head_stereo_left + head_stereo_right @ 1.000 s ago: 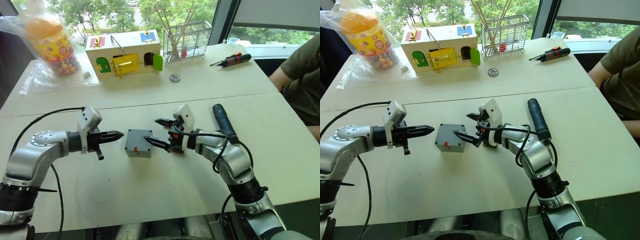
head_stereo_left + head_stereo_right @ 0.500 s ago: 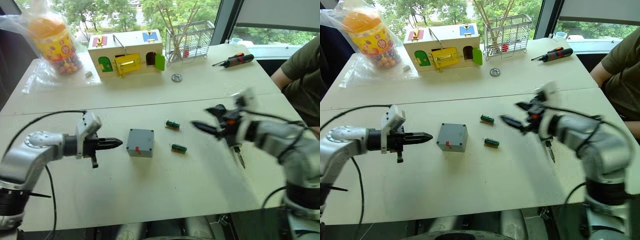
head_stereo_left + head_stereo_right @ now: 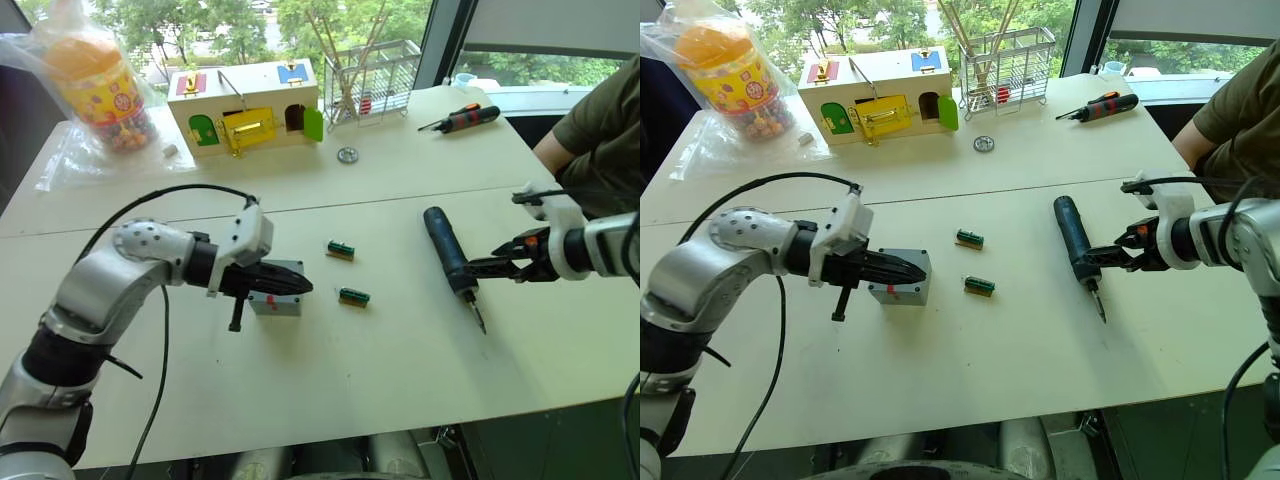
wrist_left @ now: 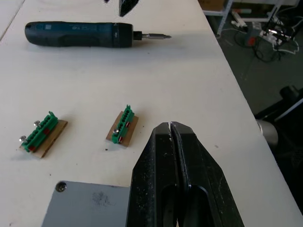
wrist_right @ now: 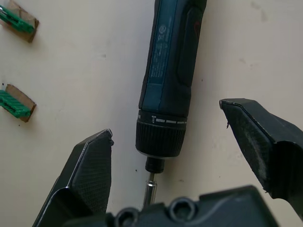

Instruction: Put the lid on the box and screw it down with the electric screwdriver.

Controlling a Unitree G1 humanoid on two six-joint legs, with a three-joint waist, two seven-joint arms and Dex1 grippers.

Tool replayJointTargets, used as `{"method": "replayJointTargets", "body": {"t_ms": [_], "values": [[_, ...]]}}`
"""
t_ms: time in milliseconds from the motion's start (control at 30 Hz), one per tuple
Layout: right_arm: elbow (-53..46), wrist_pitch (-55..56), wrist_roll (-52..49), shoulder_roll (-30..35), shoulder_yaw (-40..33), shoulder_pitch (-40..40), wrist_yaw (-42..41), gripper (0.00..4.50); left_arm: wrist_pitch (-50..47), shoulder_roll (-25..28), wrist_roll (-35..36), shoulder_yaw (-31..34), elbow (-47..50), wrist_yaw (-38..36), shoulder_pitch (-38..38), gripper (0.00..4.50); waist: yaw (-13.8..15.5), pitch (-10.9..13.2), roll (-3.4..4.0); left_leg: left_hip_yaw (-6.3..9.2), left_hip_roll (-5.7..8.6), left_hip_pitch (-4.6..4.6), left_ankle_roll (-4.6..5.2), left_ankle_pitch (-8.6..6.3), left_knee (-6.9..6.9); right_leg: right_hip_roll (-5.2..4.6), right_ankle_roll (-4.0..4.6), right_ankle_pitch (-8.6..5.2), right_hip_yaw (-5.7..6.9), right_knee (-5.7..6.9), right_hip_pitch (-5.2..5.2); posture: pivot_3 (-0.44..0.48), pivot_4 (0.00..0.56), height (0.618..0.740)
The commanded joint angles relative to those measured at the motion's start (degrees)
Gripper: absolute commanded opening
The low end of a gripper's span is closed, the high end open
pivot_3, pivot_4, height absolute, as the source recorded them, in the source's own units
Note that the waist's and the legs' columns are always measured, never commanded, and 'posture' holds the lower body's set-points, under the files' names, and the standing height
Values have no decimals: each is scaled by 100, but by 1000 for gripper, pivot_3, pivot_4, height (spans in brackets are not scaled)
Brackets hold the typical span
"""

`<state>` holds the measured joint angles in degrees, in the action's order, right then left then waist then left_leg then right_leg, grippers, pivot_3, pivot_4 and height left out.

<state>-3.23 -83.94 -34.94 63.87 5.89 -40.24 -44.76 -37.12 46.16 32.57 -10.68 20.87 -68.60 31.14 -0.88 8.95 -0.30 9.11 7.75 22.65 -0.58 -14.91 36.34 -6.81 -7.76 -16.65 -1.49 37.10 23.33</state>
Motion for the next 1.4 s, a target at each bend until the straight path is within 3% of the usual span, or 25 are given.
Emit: {"method": "replayJointTargets", "body": {"t_ms": [33, 300, 533, 767, 867, 1000, 1200, 1400], "values": [[1050, -59, 334, -149, 747, -737, -315, 4315, 339, -141, -257, -50, -55, 82, -67, 0, 6, 1, -2, 0, 0, 0, 0, 0, 2, 0, 0, 0, 0, 0, 0, 0, 150, 740], [2765, 679, 1464, -839, 2851, -2147, -1354, 4315, 398, -508, -597, -58, 343, 871, -682, 0, -16, 3, -3, 3, 0, 35, 0, -1, 23, 2, -1, 1, 0, 11, 29, 0, 150, 740], [3303, 1239, 2327, -1170, 3988, -2317, -2201, 4315, 281, -703, -689, 4, 634, 1367, -951, 0, 38, -1, -9, 14, 13, 81, 3, -3, 81, 1, 0, 3, 7, 32, 54, 0, 150, 740], [3160, 1505, 2862, -1007, 4419, -2213, -3135, 2074, 214, -681, -674, 119, 788, 1635, -1127, 0, 59, -6, -17, 30, 17, 69, 6, -7, 85, 1, -1, 3, 20, 26, 33, 0, 150, 740], [2945, 1467, 2969, -873, 4405, -2029, -3318, 1926, 264, -684, -717, 113, 659, 1639, -1056, 0, 110, -6, -16, 35, 17, 70, 6, -7, 81, 1, 0, 3, 25, 25, 34, 0, 150, 740], [2596, 1451, 3018, -689, 4148, -1727, -3333, 1926, 340, -683, -758, 122, 407, 1554, -893, 0, 214, -6, -17, 47, 18, 70, 5, -6, 87, 2, 0, 3, 36, 23, 25, 0, 150, 740], [3204, 1698, 3004, -1120, 2523, -2313, -2474, 1926, 670, -473, -826, 526, -518, 1285, -638, 0, 93, -3, -12, 39, 21, 67, 1, -4, 96, 2, 7, 12, 30, 26, 23, 0, 150, 740], [2560, 634, 2237, -1624, 8, -3060, -1394, 1926, 634, -235, -657, 799, -986, 881, -520, 0, -29, 18, 22, 17, 18, 159, -7, 3, 86, -8, 6, 12, 16, 87, 162, 0, 150, 740]]}}
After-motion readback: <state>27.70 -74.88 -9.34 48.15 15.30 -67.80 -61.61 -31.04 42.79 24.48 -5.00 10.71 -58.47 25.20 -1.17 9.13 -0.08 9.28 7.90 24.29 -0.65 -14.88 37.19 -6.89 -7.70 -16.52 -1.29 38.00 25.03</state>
